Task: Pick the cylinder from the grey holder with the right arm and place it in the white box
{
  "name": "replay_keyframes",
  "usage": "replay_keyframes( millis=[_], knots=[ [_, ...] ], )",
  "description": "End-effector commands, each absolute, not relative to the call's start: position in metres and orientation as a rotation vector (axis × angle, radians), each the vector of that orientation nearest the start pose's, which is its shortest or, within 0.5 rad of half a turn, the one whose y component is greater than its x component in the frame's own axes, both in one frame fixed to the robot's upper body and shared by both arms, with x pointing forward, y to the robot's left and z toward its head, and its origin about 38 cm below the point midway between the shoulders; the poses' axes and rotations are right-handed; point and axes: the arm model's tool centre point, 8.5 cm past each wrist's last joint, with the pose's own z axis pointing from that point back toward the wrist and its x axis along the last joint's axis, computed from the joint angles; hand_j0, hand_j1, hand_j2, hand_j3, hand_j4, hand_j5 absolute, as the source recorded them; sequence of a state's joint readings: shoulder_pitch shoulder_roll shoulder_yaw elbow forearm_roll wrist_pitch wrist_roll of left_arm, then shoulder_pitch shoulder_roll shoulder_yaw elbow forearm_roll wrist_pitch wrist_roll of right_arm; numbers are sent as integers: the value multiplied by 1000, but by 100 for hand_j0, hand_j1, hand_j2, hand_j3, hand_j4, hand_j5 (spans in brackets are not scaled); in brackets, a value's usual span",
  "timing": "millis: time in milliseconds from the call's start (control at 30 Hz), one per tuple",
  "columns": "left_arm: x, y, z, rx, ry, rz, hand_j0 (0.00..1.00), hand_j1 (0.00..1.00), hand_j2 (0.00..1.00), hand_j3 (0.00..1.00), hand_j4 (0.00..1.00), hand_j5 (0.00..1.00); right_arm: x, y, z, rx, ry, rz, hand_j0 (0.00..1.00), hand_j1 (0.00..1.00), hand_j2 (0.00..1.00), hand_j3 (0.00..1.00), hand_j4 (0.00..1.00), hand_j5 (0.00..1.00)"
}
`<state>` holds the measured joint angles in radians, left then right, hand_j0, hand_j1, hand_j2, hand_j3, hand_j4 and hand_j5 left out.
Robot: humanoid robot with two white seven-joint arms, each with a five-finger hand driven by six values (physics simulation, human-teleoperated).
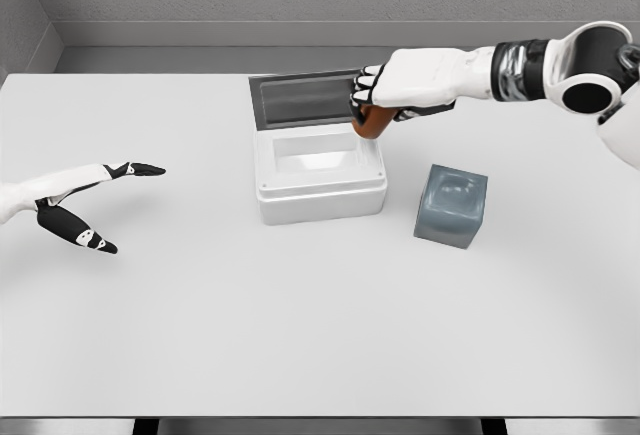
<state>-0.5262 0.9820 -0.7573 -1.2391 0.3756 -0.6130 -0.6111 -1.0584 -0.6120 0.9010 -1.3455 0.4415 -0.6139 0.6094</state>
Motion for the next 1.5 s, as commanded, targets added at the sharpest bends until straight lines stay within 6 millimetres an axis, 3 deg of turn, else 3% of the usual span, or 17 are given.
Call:
replay_keyframes(
  millis=[0, 300, 367, 800, 900, 967, 1033, 1100, 1300, 1400, 1467],
  knots=[
    [399, 396, 162, -126, -1411, -1448, 100, 100, 100, 100, 100, 100, 481, -187, 289, 546, 1732, -2903, 19, 19, 19, 19, 19, 19],
    [399, 396, 162, -126, -1411, -1448, 100, 100, 100, 100, 100, 100, 477, -192, 290, 554, 1718, -2905, 20, 20, 20, 20, 20, 20],
    [399, 396, 162, -126, -1411, -1448, 100, 100, 100, 100, 100, 100, 476, -187, 283, 524, 1693, -2917, 20, 20, 20, 20, 20, 20],
    [398, 396, 161, -130, -1410, -1449, 100, 100, 100, 100, 100, 100, 472, -179, 288, 515, 1690, -2887, 20, 20, 20, 20, 20, 20],
    [392, 392, 144, -171, -1381, -1434, 100, 100, 100, 100, 100, 100, 475, -179, 285, 511, 1690, -2899, 19, 19, 19, 19, 19, 19],
    [385, 404, 137, -166, -1346, -1413, 100, 100, 100, 100, 100, 100, 475, -178, 285, 510, 1691, -2899, 20, 20, 20, 20, 20, 20],
    [383, 440, 125, -90, -1270, -1353, 100, 100, 100, 100, 100, 100, 475, -178, 286, 511, 1692, -2896, 19, 19, 19, 19, 19, 19],
    [383, 452, 120, -65, -1241, -1336, 100, 100, 100, 100, 100, 100, 475, -176, 286, 509, 1689, -2894, 20, 20, 20, 20, 20, 20],
    [384, 456, 125, -71, -1273, -1283, 100, 100, 100, 100, 100, 100, 475, -177, 284, 509, 1686, -2899, 20, 20, 20, 20, 20, 20],
    [386, 494, 140, 23, -1286, -1185, 100, 100, 100, 100, 100, 100, 475, -177, 285, 511, 1686, -2898, 20, 20, 20, 20, 20, 20],
    [385, 507, 144, 44, -1295, -1131, 100, 100, 100, 100, 100, 100, 475, -177, 285, 511, 1686, -2898, 20, 20, 20, 20, 20, 20]
  ],
)
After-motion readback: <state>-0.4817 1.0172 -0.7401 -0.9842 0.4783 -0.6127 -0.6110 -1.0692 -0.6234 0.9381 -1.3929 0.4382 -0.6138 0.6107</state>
